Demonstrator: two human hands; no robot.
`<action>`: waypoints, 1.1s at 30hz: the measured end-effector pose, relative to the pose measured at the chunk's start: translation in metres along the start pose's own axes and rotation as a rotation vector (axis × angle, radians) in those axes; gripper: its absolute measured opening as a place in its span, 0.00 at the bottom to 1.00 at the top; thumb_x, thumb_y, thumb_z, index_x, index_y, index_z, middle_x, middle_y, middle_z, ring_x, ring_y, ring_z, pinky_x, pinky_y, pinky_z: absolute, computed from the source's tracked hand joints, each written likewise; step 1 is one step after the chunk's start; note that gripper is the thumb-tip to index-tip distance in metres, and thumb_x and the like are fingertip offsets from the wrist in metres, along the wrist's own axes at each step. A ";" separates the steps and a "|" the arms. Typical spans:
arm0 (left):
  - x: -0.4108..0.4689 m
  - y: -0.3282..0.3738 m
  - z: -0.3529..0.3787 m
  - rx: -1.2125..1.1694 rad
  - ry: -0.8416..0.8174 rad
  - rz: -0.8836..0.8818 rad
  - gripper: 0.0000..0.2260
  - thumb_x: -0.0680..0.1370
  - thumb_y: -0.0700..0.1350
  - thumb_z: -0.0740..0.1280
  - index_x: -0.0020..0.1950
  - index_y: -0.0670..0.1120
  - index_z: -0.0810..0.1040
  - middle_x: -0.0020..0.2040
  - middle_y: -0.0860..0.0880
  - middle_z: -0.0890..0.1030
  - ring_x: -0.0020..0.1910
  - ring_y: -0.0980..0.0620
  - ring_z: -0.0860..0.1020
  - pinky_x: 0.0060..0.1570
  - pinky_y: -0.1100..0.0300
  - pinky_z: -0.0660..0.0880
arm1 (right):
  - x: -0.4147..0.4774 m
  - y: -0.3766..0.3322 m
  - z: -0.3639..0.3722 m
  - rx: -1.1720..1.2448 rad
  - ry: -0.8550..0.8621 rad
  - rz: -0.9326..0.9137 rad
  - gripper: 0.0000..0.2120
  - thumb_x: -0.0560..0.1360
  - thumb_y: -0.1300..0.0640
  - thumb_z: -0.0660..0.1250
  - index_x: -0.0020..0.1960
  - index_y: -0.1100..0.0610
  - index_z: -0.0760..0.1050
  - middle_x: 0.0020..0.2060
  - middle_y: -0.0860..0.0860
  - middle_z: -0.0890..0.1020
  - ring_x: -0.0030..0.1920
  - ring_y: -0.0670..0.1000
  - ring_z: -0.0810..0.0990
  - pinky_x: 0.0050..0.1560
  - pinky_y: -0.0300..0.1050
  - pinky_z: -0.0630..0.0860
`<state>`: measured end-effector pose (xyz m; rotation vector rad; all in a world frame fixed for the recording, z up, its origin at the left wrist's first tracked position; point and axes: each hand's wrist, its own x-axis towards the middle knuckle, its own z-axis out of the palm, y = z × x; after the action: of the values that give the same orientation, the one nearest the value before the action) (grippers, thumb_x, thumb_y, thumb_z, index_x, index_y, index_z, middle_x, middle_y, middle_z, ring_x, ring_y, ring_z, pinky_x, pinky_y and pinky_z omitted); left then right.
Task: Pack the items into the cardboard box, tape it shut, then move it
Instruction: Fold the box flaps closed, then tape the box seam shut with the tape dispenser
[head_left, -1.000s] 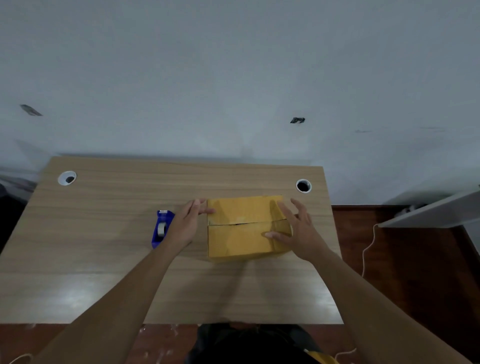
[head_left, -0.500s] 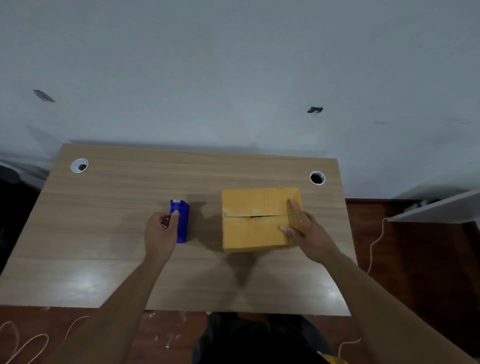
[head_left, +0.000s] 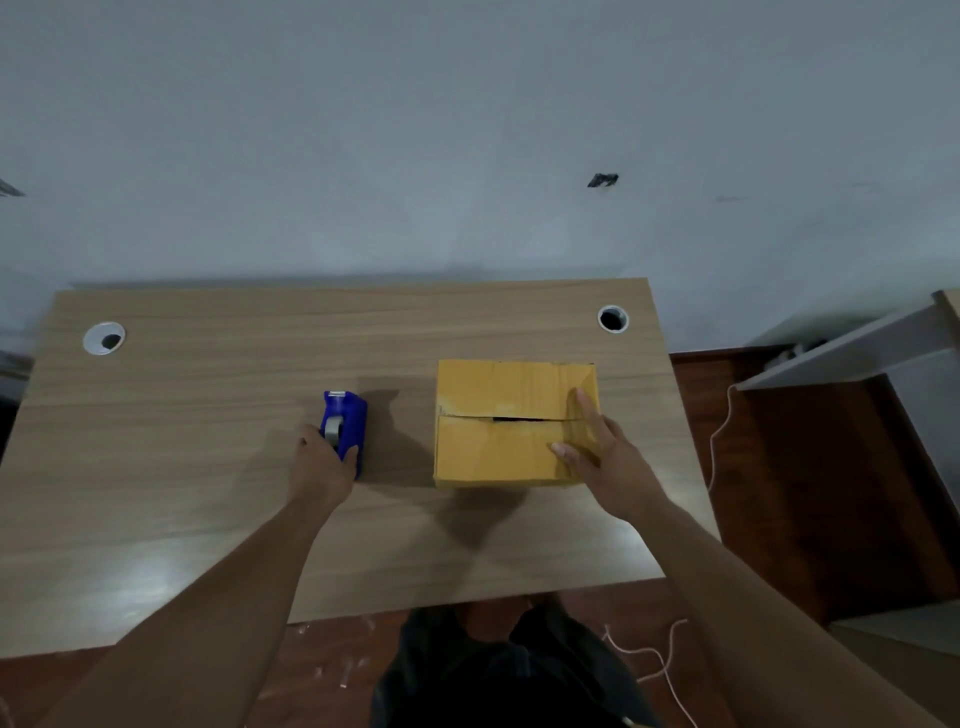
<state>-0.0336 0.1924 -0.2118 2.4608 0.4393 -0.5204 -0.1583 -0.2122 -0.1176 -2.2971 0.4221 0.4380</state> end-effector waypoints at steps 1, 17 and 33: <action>0.001 -0.002 -0.003 -0.007 -0.010 0.007 0.22 0.81 0.46 0.76 0.64 0.35 0.70 0.61 0.32 0.80 0.57 0.31 0.81 0.48 0.46 0.74 | -0.001 0.000 0.001 -0.003 0.004 0.001 0.42 0.83 0.34 0.64 0.86 0.34 0.41 0.85 0.53 0.60 0.79 0.61 0.69 0.73 0.62 0.75; -0.035 0.020 -0.118 -0.354 -0.194 0.494 0.20 0.83 0.43 0.74 0.73 0.51 0.75 0.65 0.53 0.82 0.62 0.57 0.81 0.58 0.57 0.78 | 0.021 -0.029 0.009 -0.016 -0.069 -0.023 0.43 0.82 0.34 0.65 0.87 0.36 0.41 0.85 0.54 0.59 0.80 0.61 0.67 0.73 0.54 0.71; -0.034 0.055 -0.135 -0.141 -0.186 0.745 0.24 0.82 0.41 0.74 0.72 0.60 0.71 0.67 0.54 0.77 0.67 0.52 0.76 0.67 0.57 0.73 | 0.027 -0.065 0.028 0.064 -0.092 -0.032 0.43 0.82 0.40 0.71 0.87 0.37 0.47 0.84 0.53 0.58 0.79 0.60 0.68 0.70 0.48 0.72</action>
<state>-0.0042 0.2242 -0.0688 2.1962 -0.4908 -0.3697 -0.1127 -0.1529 -0.1083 -2.2096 0.3488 0.5045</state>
